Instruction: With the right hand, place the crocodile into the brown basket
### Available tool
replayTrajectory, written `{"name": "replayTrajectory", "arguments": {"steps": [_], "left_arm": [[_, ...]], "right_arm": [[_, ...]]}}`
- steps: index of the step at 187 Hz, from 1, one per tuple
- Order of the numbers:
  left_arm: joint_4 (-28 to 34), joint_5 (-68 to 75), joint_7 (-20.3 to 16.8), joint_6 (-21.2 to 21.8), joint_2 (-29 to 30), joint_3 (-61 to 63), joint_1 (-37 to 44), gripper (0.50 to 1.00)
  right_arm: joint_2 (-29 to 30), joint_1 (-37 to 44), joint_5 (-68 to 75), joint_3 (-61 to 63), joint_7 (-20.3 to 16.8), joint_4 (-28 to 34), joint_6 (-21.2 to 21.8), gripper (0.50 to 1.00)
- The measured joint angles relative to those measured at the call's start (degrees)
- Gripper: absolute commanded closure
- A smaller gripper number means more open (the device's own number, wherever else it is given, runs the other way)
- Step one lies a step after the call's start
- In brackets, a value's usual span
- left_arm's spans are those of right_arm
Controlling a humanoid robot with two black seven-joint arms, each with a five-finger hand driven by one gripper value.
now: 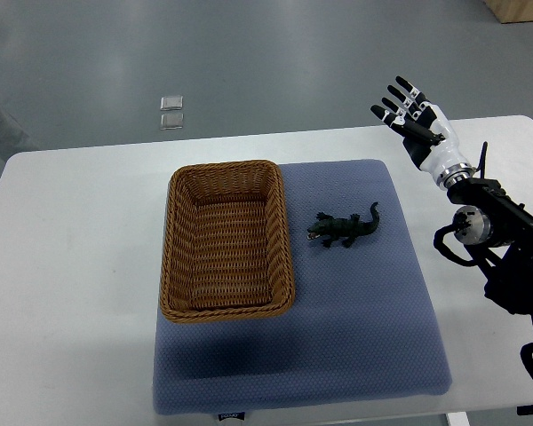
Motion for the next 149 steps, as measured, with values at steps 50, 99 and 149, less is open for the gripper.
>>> {"name": "replayTrajectory", "arguments": {"steps": [50, 99, 149], "left_arm": [[-0.43, -0.12, 0.1, -0.04, 0.0, -0.39, 0.41, 0.5], [-0.02, -0.35, 0.17, -0.05, 0.0, -0.29, 0.52, 0.5], [-0.14, -0.35, 0.17, -0.05, 0.0, -0.3, 0.47, 0.5]], "right_arm": [[-0.05, 0.0, 0.01, 0.0, 0.0, 0.05, 0.03, 0.576], [0.05, 0.0, 0.05, 0.0, 0.0, 0.15, 0.0, 0.576], [-0.08, -0.02, 0.09, 0.03, 0.0, 0.15, -0.04, 0.576]]}}
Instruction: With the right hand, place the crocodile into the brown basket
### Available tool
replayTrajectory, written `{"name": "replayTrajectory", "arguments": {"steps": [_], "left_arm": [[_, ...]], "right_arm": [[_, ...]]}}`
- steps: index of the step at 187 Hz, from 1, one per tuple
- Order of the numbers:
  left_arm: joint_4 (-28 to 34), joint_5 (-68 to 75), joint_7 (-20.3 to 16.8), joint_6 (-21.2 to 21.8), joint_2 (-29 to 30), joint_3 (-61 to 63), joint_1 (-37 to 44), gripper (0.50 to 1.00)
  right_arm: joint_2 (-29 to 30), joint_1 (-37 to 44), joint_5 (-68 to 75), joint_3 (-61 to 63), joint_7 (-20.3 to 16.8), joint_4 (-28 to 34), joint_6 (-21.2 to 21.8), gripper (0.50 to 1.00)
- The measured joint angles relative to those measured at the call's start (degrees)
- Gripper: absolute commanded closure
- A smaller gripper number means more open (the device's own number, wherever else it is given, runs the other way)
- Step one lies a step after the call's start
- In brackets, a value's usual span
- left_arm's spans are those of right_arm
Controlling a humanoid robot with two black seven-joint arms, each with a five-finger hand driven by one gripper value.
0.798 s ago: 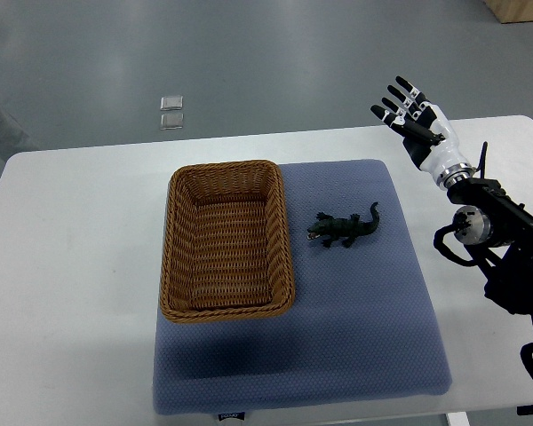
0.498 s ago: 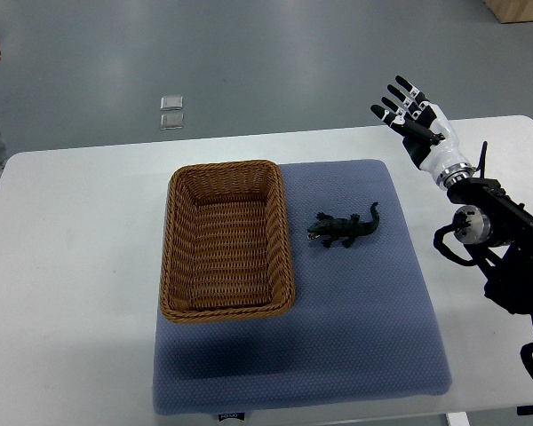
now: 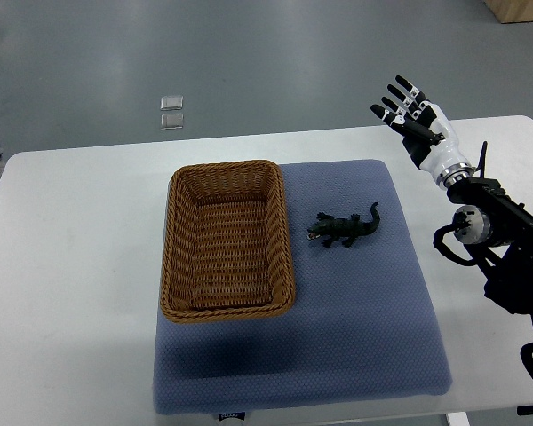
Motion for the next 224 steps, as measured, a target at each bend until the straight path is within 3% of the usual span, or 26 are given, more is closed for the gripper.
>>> {"name": "replayTrajectory", "arguments": {"steps": [51, 93, 127, 173, 224], "left_arm": [[0.07, 0.01, 0.01, 0.0, 0.0, -0.01, 0.0, 0.5], [0.03, 0.03, 0.0, 0.0, 0.0, -0.01, 0.0, 0.5], [0.06, 0.03, 0.0, 0.0, 0.0, -0.01, 0.0, 0.5], [0.04, 0.03, 0.0, 0.0, 0.0, 0.0, -0.01, 0.5], [0.04, 0.02, 0.01, 0.0, 0.0, 0.02, 0.01, 0.5]], "right_arm": [[-0.8, -0.19, 0.22, 0.0, 0.0, 1.24, -0.04, 0.576], [-4.02, -0.02, -0.64, -1.33, -0.36, 4.76, -3.0, 0.576], [-9.12, 0.42, -13.04, -2.59, -0.61, 8.47, -3.24, 0.579], [-18.99, 4.08, -34.02, -9.0, -0.62, 15.37, 0.67, 0.579], [-28.32, 14.11, -50.09, -24.49, -0.62, 26.39, 5.35, 0.579]]}}
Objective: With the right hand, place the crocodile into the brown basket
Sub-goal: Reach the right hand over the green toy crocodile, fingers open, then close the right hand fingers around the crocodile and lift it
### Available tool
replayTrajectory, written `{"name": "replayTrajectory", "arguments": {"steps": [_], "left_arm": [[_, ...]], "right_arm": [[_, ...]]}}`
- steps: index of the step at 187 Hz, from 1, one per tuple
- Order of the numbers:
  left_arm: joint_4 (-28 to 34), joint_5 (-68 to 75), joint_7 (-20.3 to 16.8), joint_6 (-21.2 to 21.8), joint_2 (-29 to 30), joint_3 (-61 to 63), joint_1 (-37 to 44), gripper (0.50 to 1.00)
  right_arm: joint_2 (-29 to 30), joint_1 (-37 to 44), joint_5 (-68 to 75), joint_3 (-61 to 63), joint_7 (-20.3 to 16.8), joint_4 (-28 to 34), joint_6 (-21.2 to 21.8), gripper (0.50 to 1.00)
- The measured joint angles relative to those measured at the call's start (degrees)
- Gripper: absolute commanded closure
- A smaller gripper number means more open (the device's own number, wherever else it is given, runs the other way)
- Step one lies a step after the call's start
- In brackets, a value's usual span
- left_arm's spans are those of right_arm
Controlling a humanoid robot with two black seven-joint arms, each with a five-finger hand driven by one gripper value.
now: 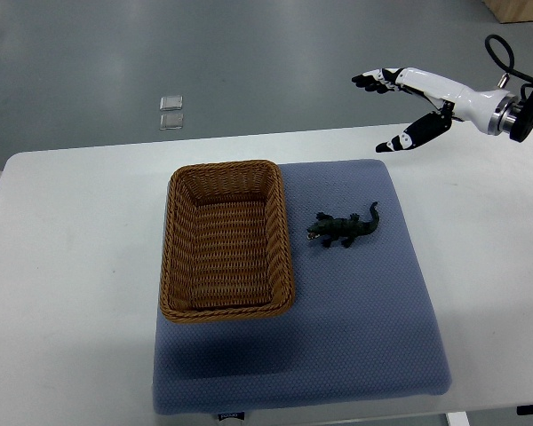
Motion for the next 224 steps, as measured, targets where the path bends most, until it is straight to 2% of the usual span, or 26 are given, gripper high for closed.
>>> {"name": "replayTrajectory", "arguments": {"steps": [30, 58, 91, 110, 147, 224], "left_arm": [[0.0, 0.0, 0.0, 0.0, 0.0, -0.03, -0.01, 0.5], [0.01, -0.01, 0.0, 0.0, 0.0, -0.03, -0.01, 0.5], [0.01, -0.01, 0.0, 0.0, 0.0, -0.03, -0.03, 0.5], [0.01, -0.01, 0.0, 0.0, 0.0, -0.03, 0.0, 0.5], [0.02, -0.01, 0.0, 0.0, 0.0, -0.03, -0.02, 0.5], [0.02, -0.01, 0.0, 0.0, 0.0, -0.03, 0.0, 0.5]], "right_arm": [[-0.52, 4.96, -9.11, -7.44, -0.24, 3.51, 2.48, 0.579], [0.06, 8.2, -14.44, -14.85, -1.07, 4.78, 3.02, 0.581], [2.95, 9.0, -16.42, -19.52, -4.46, 4.71, 2.96, 0.581], [4.73, 8.27, -16.81, -20.29, -6.57, 4.16, 2.62, 0.583], [6.98, 5.93, -17.61, -20.53, -8.18, 1.63, 2.05, 0.587], [9.98, 2.5, -17.37, -19.77, -9.98, -4.43, -0.79, 0.599]]}}
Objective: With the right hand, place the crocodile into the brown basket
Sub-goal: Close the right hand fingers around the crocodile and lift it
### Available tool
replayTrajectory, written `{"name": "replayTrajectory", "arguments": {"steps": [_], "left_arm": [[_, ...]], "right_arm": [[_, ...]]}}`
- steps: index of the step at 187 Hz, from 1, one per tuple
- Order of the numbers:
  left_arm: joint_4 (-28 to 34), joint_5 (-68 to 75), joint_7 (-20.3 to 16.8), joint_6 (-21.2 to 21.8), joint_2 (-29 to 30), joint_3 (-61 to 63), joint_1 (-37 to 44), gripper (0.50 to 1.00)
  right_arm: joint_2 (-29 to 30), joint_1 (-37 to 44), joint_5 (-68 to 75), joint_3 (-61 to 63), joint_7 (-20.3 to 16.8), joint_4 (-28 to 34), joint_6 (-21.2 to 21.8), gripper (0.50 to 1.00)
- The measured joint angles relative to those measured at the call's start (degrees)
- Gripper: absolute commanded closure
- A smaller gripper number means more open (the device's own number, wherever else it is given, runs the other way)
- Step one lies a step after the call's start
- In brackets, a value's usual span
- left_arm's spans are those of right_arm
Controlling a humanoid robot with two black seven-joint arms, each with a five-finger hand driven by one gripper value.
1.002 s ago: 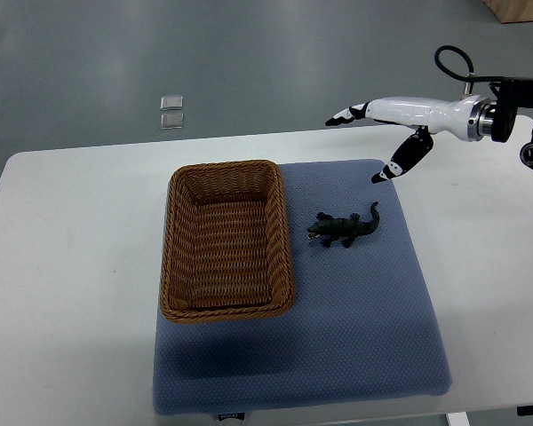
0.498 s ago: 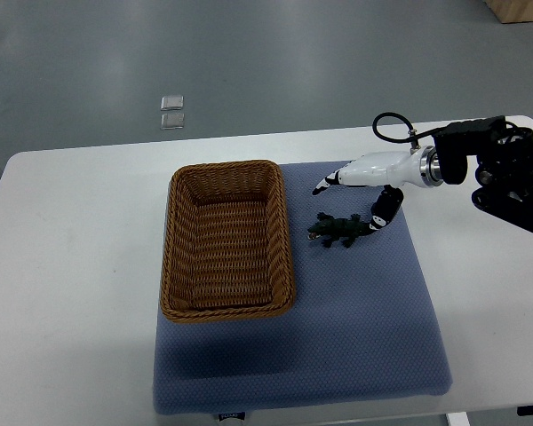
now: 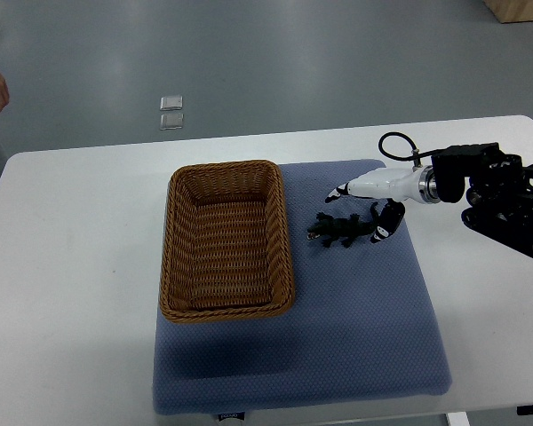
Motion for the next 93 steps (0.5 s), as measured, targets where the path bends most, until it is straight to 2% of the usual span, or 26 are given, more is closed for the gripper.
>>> {"name": "replayTrajectory", "arguments": {"steps": [53, 76, 93], "left_arm": [[-0.03, 0.0, 0.0, 0.0, 0.0, 0.0, -0.01, 0.5], [-0.01, 0.0, 0.0, 0.0, 0.0, 0.0, -0.01, 0.5], [0.0, 0.0, 0.0, 0.0, 0.0, 0.0, -0.01, 0.5]], "right_arm": [[0.8, -1.15, 0.07, 0.18, -0.53, -0.18, -0.83, 0.638], [1.04, -1.28, 0.04, 0.24, -0.74, -0.67, -1.32, 0.701], [1.14, -1.31, 0.04, 0.32, -0.75, -1.07, -1.81, 0.722]]}}
